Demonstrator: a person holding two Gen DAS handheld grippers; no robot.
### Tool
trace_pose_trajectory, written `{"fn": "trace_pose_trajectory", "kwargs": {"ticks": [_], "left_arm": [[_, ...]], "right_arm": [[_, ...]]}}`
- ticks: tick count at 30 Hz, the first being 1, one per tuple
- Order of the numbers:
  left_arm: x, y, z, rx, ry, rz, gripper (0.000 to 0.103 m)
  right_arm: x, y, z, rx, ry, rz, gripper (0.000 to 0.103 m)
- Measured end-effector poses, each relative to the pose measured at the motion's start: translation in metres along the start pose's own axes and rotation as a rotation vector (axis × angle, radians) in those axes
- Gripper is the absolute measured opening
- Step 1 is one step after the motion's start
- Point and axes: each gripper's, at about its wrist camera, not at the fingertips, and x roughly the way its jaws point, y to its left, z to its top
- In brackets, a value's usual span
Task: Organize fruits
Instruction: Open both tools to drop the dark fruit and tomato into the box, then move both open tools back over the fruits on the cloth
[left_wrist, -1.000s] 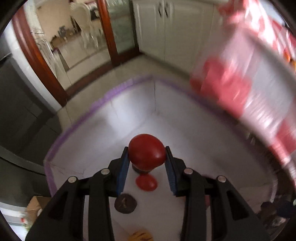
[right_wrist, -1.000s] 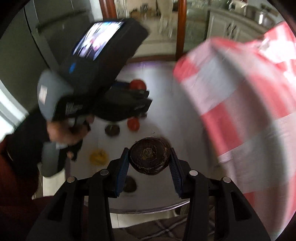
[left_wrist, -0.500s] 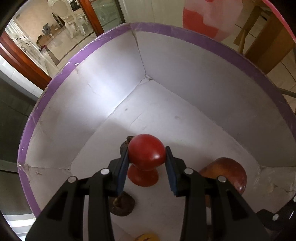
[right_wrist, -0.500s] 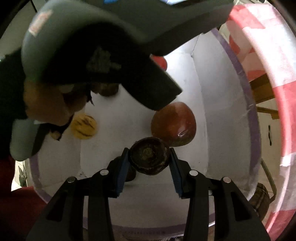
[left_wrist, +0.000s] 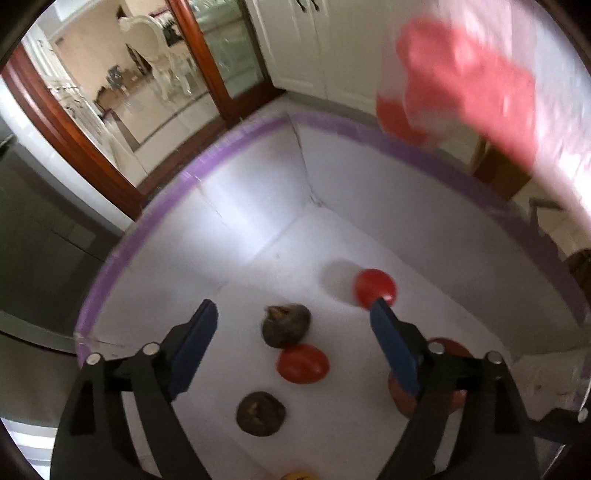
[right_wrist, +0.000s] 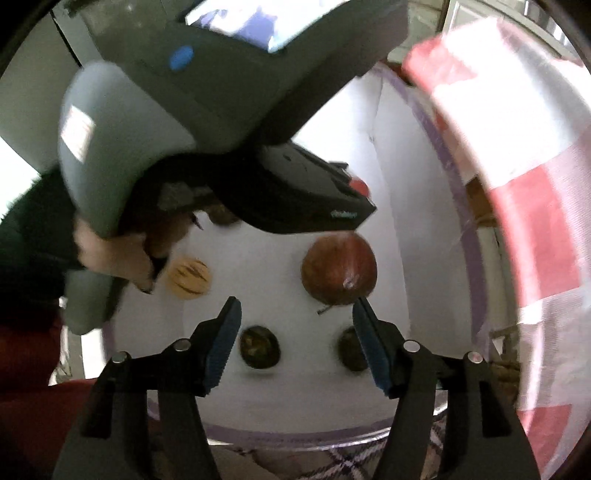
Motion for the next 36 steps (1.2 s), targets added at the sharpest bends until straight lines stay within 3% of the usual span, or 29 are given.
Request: {"fn": "trace_pose_trajectory", "kwargs": {"ticks": [6, 10, 12, 15, 17, 23, 28, 32, 36], "left_arm": [[-0.028, 0.008, 0.019, -0.063, -0.051, 0.116, 0.09], [-0.07, 0.009, 0.046, -0.116, -0.15, 0.235, 0.09], [-0.1, 0.0, 0.064, -0.137, -0.226, 0.225, 0.09], [-0.144, -0.025, 0.09, -0.134, -0.343, 0.188, 0.101], [-0.169, -0.055, 0.106, -0.096, -0.408, 0.134, 0.101], [-0.202, -0.181, 0.159, 0.067, -0.454, -0.212, 0.101], [-0.186, -0.299, 0.192, 0.163, -0.385, -0.494, 0.101], [-0.167, -0.373, 0.223, 0.159, -0.385, -0.553, 0.101], [-0.158, -0.397, 0.24, 0.094, -0.398, -0.57, 0.101]], "right_arm": [[-0.055, -0.003, 0.001, 0.008, -0.146, 0.054, 0.074], [-0.109, -0.014, -0.004, 0.035, -0.286, 0.031, 0.079], [-0.137, -0.031, -0.012, 0.076, -0.364, 0.015, 0.083], [-0.19, -0.063, -0.022, 0.147, -0.493, -0.071, 0.087], [-0.219, -0.087, -0.04, 0.218, -0.555, -0.152, 0.087], [-0.27, -0.196, -0.118, 0.547, -0.633, -0.331, 0.087], [-0.281, -0.299, -0.186, 0.847, -0.607, -0.459, 0.087], [-0.284, -0.379, -0.234, 1.047, -0.594, -0.52, 0.087], [-0.276, -0.444, -0.272, 1.193, -0.613, -0.552, 0.087]]}}
